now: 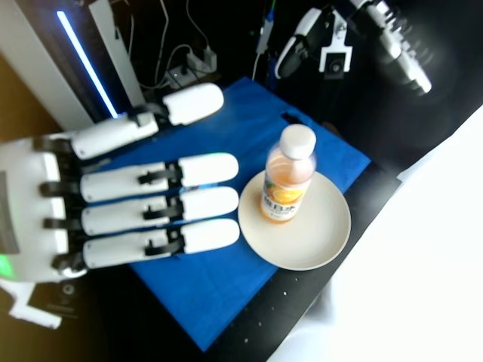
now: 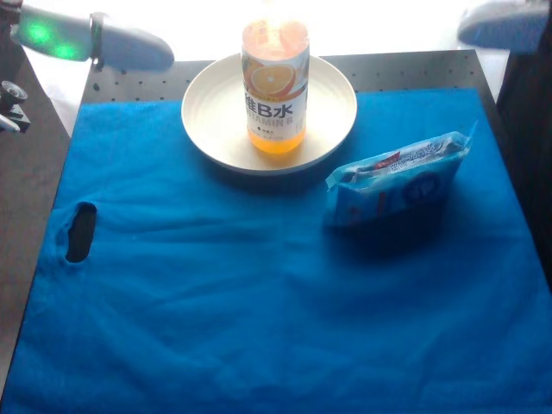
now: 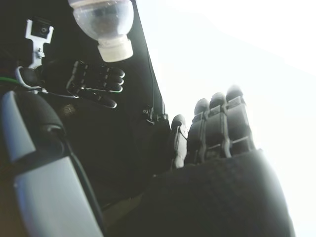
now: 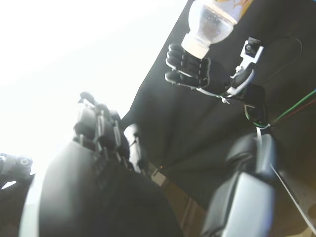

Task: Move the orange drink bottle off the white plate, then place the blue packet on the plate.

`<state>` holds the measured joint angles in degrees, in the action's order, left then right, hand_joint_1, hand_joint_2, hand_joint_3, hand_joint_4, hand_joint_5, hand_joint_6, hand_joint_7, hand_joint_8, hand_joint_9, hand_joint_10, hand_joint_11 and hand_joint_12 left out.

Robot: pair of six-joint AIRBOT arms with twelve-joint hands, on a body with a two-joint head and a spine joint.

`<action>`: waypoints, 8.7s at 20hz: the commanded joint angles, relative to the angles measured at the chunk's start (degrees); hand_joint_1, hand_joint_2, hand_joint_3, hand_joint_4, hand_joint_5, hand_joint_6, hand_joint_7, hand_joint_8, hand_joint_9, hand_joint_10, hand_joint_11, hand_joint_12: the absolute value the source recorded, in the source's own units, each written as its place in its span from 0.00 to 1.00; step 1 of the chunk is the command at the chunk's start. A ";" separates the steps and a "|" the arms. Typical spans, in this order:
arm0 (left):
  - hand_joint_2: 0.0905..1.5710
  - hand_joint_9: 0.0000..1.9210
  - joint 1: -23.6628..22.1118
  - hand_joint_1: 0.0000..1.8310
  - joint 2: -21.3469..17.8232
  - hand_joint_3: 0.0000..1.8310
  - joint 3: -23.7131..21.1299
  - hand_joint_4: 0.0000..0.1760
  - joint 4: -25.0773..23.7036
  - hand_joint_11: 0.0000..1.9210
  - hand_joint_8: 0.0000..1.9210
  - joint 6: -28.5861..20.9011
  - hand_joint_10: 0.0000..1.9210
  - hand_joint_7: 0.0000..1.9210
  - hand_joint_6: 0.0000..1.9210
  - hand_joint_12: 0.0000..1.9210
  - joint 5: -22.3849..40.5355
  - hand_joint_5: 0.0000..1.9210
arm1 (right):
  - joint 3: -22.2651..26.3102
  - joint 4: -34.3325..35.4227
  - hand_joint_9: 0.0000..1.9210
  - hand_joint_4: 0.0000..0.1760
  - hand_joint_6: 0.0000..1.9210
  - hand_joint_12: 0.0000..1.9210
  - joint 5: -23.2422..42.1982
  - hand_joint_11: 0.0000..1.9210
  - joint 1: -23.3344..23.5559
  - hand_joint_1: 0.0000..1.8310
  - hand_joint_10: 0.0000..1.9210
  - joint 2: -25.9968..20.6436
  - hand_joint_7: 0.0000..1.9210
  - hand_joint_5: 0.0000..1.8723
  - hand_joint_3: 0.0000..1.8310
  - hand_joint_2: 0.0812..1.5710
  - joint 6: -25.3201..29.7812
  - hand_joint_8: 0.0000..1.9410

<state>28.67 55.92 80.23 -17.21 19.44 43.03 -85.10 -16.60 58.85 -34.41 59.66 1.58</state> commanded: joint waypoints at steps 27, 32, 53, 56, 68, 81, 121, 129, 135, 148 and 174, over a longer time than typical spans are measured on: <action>0.33 0.02 -6.20 0.38 21.24 0.00 19.47 0.23 -15.85 0.01 0.00 -18.27 0.00 0.08 0.00 0.00 -10.98 0.00 | -0.05 1.56 0.10 0.53 0.00 0.43 7.83 0.00 1.04 0.38 0.00 1.89 0.10 0.09 0.00 0.52 0.52 0.00; 0.34 0.06 -5.89 0.35 23.47 0.00 21.12 0.18 -18.05 0.07 0.01 -20.09 0.01 0.10 0.00 0.03 -12.08 0.00 | -0.01 1.59 0.11 0.50 0.00 0.42 8.19 0.00 1.30 0.39 0.00 2.24 0.13 0.10 0.00 0.54 0.52 0.00; 0.69 0.57 -3.91 0.67 26.14 0.00 24.21 0.14 -20.15 0.30 0.54 -26.53 0.05 0.49 0.45 0.69 -10.12 0.55 | -0.08 1.57 0.13 0.35 0.00 0.48 8.95 0.00 1.35 0.39 0.00 3.48 0.14 0.10 0.00 0.53 0.52 0.00; 0.68 0.45 -3.51 0.68 26.06 0.00 25.01 0.00 -18.01 0.28 0.63 -27.49 0.43 0.47 0.33 0.84 -8.77 0.59 | -0.06 1.57 0.14 0.38 0.00 0.54 9.13 0.00 1.35 0.39 0.00 3.48 0.13 0.09 0.00 0.53 0.52 0.00; 0.66 0.45 -3.78 0.68 16.19 0.00 16.71 0.00 -15.01 0.14 0.56 -28.83 0.16 0.49 0.27 0.68 1.48 0.64 | 0.14 1.94 0.11 0.42 0.00 0.33 9.33 0.00 1.35 0.45 0.00 3.60 0.17 0.12 0.00 0.57 0.52 0.00; 0.66 0.47 -1.67 0.68 3.39 0.00 2.94 0.00 -19.65 0.28 0.55 -28.98 0.29 0.50 0.22 0.70 9.64 0.66 | 0.45 2.71 0.13 0.35 0.00 0.47 9.39 0.00 1.35 0.40 0.00 3.58 0.15 0.10 0.00 0.54 0.52 0.00; 0.51 0.38 15.71 0.56 7.94 0.00 0.96 0.00 -6.72 0.13 0.00 -23.95 0.04 0.36 0.00 0.68 17.01 0.23 | 1.00 2.42 0.13 0.39 0.00 0.47 9.92 0.00 1.34 0.42 0.00 3.71 0.14 0.10 0.00 0.56 0.52 0.00; 0.47 0.19 15.99 0.46 6.47 0.00 -0.17 0.47 -7.63 0.00 0.00 -23.70 0.00 0.15 0.00 0.63 17.04 0.08 | 1.16 2.29 0.13 0.43 0.00 0.46 9.97 0.00 1.34 0.41 0.00 3.70 0.15 0.10 0.00 0.58 0.52 0.00; 0.44 0.01 15.98 0.44 0.58 0.00 -3.64 0.98 -9.50 0.00 0.00 -22.60 0.00 0.00 0.00 0.16 16.09 0.02 | 1.24 1.44 0.08 0.60 0.00 0.29 9.77 0.00 1.33 0.44 0.00 3.22 0.12 0.07 0.00 0.59 0.52 0.00; 0.44 0.00 12.45 0.43 -2.87 0.00 -1.60 0.74 -6.42 0.00 0.00 -13.36 0.00 0.00 0.00 0.08 4.62 0.00 | -4.41 -27.74 0.12 0.00 0.00 0.31 -10.18 0.00 6.85 0.45 0.00 4.52 0.17 0.13 0.00 0.49 16.77 0.00; 0.43 0.04 7.66 0.44 -2.95 0.00 -2.11 0.88 -6.22 0.00 0.00 -13.03 0.00 0.00 0.00 0.19 9.60 0.00 | -6.05 -50.49 0.37 0.19 0.00 0.67 -18.06 0.09 7.55 0.42 0.06 7.62 0.43 0.40 0.00 0.50 26.32 0.01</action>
<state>37.32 53.28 78.15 -26.41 6.66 46.57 -91.00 -70.30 38.30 -27.64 66.96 27.44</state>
